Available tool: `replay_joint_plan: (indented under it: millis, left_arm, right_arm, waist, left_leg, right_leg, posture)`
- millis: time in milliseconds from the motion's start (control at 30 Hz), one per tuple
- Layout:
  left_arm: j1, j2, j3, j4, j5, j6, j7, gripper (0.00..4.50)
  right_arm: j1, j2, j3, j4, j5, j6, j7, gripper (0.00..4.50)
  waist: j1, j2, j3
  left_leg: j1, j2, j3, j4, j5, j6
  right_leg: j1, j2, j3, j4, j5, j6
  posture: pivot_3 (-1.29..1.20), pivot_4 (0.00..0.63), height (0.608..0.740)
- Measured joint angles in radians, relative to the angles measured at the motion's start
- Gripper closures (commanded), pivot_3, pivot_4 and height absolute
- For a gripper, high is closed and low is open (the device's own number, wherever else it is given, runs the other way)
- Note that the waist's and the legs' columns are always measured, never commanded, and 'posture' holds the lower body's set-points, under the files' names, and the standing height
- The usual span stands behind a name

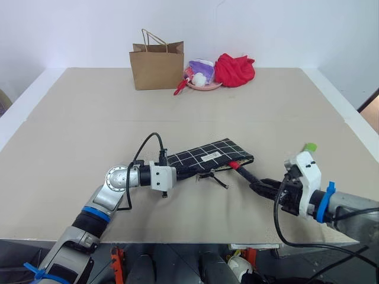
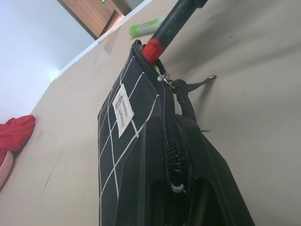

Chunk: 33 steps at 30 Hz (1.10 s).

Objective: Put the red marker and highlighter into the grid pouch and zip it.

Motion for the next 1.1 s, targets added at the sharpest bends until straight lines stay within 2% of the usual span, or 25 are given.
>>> replay_joint_plan:
  millis: [233, 467, 633, 767, 900, 967, 1100]
  left_arm:
    - [0.0, -0.004, -0.005, -0.002, 0.001, -0.009, -0.008, 4.5]
    - [0.001, -0.013, -0.007, -0.002, 0.002, -0.009, -0.008, 4.5]
    - [0.001, -0.018, -0.007, -0.002, 0.002, -0.009, -0.007, 4.5]
    - [0.001, -0.019, -0.007, -0.002, 0.002, -0.008, -0.005, 4.5]
    - [0.002, -0.021, -0.007, -0.007, 0.001, -0.005, -0.003, 4.5]
    - [0.007, -0.016, -0.006, -0.015, 0.0, -0.005, -0.004, 4.5]
    - [0.01, -0.016, -0.002, -0.019, -0.03, 0.014, -0.008, 4.5]
  right_arm:
    - [-0.074, -0.07, 0.102, 0.022, -0.036, -0.006, 0.0, 3.88]
    - [-0.161, -0.069, 0.201, 0.064, -0.048, 0.014, -0.006, 3.88]
    - [-0.248, -0.009, 0.193, 0.124, -0.047, 0.05, -0.049, 1.44]
    - [-0.283, 0.047, 0.174, 0.128, -0.046, 0.045, -0.078, 0.04]
    - [-0.28, 0.056, 0.134, 0.117, -0.029, 0.038, -0.079, 0.04]
    - [-0.209, -0.003, 0.06, 0.104, -0.006, 0.038, -0.037, 0.04]
    - [-0.144, -0.05, -0.067, 0.153, -0.042, 0.03, -0.046, 0.04]
  waist:
    - [0.0, 0.0, 0.0]
    - [-0.001, 0.0, 0.0]
    - [0.0, 0.0, 0.0]
    - [0.0, 0.0, 0.0]
    - [0.0, 0.0, 0.0]
    - [0.009, 0.0, 0.0]
    - [0.017, 0.0, 0.0]
  left_leg:
    - [0.0, 0.0, 0.0, 0.0, 0.0, 0.0]
    - [0.0, 0.0, 0.0, 0.0, 0.0, 0.0]
    - [0.0, 0.0, 0.0, 0.0, 0.0, 0.0]
    - [-0.002, 0.0, 0.0, 0.0, 0.0, 0.0]
    - [-0.002, 0.0, 0.0, -0.001, 0.0, 0.0]
    - [-0.002, 0.0, -0.001, -0.001, 0.0, 0.0]
    - [-0.002, -0.001, -0.001, 0.0, 0.0, 0.0]
  right_leg:
    - [0.0, 0.0, 0.0, 0.0, 0.0, 0.0]
    - [-0.001, 0.0, 0.0, 0.0, 0.0, 0.0]
    - [-0.001, 0.0, 0.0, 0.0, 0.0, 0.0]
    - [-0.001, 0.0, 0.0, 0.0, 0.0, 0.0]
    - [-0.001, 0.0, 0.0, 0.0, 0.0, 0.0]
    - [-0.001, 0.0, -0.001, 0.0, -0.001, 0.001]
    - [-0.001, 0.0, -0.001, 0.0, -0.001, 0.0]
  posture:
    - [0.0, 0.15, 0.74]
    - [0.0, 0.15, 0.74]
    - [0.0, 0.15, 0.74]
    - [0.0, 0.15, 0.74]
    - [0.0, 0.15, 0.74]
    - [0.0, 0.15, 0.74]
    - [0.0, 0.15, 0.74]
